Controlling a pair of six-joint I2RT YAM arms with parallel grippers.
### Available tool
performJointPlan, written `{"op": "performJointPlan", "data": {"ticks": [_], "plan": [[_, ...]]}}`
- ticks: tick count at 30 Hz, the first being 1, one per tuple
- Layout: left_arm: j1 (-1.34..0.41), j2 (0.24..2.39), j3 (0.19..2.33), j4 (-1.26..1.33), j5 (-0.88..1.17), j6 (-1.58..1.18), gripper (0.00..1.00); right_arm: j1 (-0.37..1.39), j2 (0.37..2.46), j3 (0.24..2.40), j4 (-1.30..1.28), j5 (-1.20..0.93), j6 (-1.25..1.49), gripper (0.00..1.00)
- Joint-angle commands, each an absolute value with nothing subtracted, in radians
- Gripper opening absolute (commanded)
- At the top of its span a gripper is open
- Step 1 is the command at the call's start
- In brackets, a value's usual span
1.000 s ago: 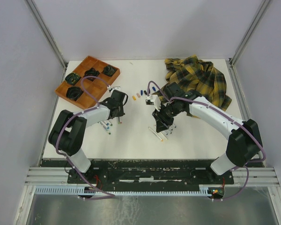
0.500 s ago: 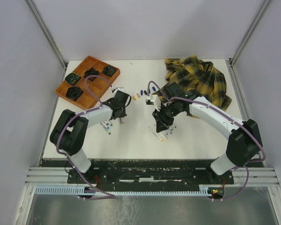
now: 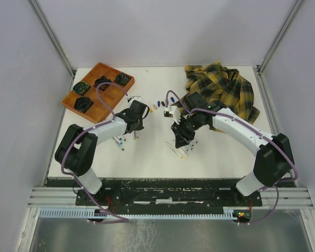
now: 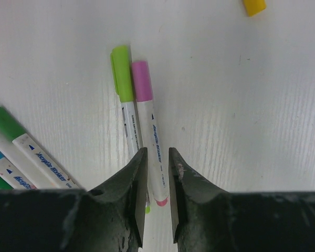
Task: Open the pen caps
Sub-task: Pick up the pen from the center of the board.
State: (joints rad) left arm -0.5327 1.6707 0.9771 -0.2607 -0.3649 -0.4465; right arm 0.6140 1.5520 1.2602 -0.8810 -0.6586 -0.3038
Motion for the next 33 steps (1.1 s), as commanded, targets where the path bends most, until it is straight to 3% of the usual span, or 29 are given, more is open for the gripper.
{"op": "performJointPlan", "data": {"ticks": [1, 33], "plan": [[-0.535, 1.689, 1.031, -0.26, -0.392, -0.445, 0.29, 0.611, 1.536, 1.303, -0.875, -0.69, -0.314, 0.4], [-0.535, 1.785, 1.04, -0.267, -0.408, -0.449, 0.3, 0.608, 1.532, 1.302, -0.877, -0.692, -0.314, 0.4]]}}
